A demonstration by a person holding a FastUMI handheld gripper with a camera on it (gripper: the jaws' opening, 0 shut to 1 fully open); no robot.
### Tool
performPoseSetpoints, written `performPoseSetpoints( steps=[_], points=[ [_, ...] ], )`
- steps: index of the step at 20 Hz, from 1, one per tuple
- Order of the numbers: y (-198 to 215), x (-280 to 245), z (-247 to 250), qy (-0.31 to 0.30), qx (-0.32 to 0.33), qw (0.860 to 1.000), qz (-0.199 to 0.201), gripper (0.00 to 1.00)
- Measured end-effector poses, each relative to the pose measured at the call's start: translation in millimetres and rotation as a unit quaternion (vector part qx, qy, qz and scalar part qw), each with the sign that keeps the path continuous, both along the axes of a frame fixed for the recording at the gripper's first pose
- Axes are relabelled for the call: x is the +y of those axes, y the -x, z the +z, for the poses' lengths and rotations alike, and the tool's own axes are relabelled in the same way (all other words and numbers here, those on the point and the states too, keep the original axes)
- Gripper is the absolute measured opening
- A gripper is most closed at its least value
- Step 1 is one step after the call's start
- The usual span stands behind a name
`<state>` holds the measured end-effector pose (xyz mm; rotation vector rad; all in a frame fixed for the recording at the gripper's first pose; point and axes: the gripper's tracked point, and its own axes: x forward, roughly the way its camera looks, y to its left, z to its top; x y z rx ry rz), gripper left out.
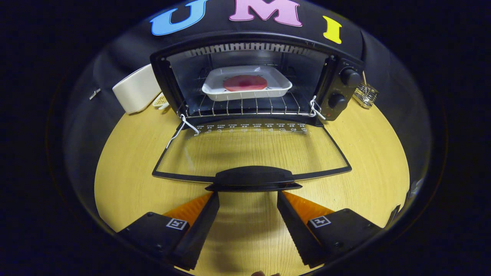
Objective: Open the toaster oven, put the food inside, and close the toaster oven door.
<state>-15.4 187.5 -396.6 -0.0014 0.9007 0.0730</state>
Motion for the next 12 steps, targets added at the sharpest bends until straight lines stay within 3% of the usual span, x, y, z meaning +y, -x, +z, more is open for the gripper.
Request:
performPoseSetpoints(
  steps=[12],
  points=[
    [-1.3, 0.6, 63.9, -0.019, -0.078, 0.997, 0.013, 0.99]
  ],
)
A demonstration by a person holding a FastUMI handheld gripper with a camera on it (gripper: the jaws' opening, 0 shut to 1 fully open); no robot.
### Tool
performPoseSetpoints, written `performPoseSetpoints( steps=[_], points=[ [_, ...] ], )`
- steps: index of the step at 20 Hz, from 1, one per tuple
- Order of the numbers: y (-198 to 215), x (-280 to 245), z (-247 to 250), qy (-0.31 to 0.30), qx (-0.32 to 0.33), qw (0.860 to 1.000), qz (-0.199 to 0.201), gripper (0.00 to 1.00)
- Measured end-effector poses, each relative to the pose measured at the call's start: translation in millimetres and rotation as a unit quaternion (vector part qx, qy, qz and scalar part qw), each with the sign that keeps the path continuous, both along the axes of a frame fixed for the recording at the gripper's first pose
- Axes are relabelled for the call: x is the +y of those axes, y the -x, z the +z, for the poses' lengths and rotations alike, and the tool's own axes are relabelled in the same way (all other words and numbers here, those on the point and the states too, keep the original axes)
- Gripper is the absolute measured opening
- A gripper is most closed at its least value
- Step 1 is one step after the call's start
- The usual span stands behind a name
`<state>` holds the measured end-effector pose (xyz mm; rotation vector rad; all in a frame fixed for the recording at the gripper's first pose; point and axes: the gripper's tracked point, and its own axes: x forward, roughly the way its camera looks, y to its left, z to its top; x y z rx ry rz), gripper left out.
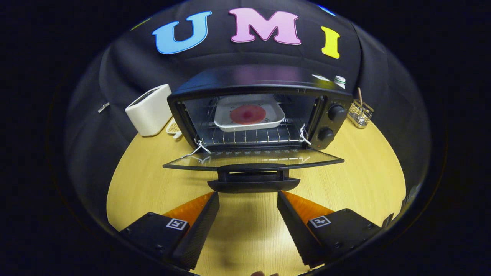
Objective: Open the toaster oven, put the food inside, and close the toaster oven door.
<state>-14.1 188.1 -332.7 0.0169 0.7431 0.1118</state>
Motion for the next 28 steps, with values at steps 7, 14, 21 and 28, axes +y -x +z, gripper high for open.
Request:
performPoseSetpoints(
  steps=[7, 14, 21, 28],
  points=[
    [-26.9, 3.2, 62.0, 0.030, -0.085, 0.996, 0.029, 0.99],
    [-34.9, 13.0, 121.6, 0.047, -0.166, 0.983, 0.058, 0.99],
    [-13.7, 9.5, 175.6, 0.044, -0.232, 0.968, 0.082, 0.99],
    [10.2, -10.3, 239.8, 0.008, -0.282, 0.957, 0.073, 0.99]
  ],
)
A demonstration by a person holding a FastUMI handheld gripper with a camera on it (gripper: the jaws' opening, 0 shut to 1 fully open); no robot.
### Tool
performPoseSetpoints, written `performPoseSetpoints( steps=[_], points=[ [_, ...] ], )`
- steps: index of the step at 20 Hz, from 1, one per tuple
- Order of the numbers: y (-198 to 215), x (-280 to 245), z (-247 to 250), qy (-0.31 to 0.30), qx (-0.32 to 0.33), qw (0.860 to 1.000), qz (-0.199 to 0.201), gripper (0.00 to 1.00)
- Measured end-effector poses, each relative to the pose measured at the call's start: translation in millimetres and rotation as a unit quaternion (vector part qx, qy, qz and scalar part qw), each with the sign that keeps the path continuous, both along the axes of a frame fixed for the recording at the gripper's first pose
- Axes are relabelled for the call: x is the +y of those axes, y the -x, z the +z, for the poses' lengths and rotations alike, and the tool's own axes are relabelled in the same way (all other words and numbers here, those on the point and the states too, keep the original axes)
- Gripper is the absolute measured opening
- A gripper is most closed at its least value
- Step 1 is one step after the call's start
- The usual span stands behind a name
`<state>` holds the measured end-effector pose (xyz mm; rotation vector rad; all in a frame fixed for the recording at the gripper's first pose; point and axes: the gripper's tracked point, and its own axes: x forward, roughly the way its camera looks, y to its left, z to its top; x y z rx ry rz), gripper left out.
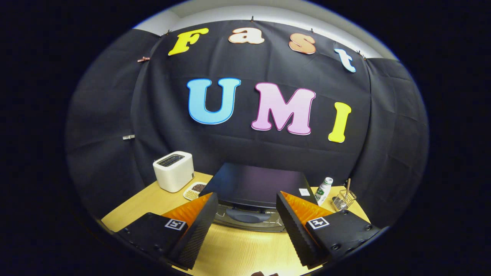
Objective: Open the toaster oven, put the food inside, and close the toaster oven door.
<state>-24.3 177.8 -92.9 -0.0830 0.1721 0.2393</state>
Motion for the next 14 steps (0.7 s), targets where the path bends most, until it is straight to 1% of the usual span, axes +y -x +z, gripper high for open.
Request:
performPoseSetpoints(
  steps=[6, 9, 14],
  points=[
    [24.6, -29.8, 64.8, -0.025, -0.061, 0.998, -0.009, 0.98],
    [33.5, -51.1, 88.8, -0.032, -0.085, 0.996, -0.020, 0.98],
    [50.4, -86.5, 109.8, -0.042, -0.113, 0.992, -0.048, 0.98]
  ],
)
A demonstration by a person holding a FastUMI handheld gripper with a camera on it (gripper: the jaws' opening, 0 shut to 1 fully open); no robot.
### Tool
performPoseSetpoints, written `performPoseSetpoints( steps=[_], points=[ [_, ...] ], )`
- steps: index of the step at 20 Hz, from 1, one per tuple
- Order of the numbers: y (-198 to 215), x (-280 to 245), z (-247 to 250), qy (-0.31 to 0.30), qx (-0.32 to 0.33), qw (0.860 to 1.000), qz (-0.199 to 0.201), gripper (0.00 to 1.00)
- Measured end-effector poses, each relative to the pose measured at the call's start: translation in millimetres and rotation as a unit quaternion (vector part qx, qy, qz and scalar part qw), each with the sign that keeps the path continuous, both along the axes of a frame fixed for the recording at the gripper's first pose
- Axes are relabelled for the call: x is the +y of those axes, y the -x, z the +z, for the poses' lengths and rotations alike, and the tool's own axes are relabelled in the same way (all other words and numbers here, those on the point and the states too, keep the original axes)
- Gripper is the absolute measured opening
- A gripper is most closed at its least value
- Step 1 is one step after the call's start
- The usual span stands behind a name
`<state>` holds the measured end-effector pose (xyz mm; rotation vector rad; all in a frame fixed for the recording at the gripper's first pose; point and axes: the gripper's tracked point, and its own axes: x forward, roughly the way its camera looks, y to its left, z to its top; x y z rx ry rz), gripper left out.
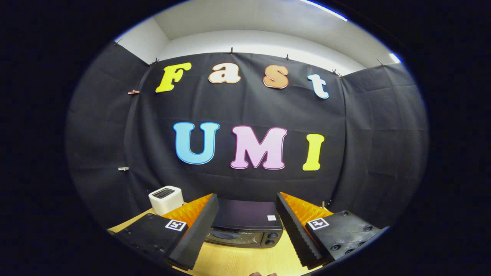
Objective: Open the toaster oven, put the food inside, and close the toaster oven door.
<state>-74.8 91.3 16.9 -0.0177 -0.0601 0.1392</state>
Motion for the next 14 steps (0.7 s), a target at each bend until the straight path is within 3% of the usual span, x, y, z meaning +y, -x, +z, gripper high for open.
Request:
performPoseSetpoints(
  steps=[14],
  points=[
    [14.2, -31.0, 10.4, 0.013, -0.007, 0.999, -0.039, 0.98]
  ],
)
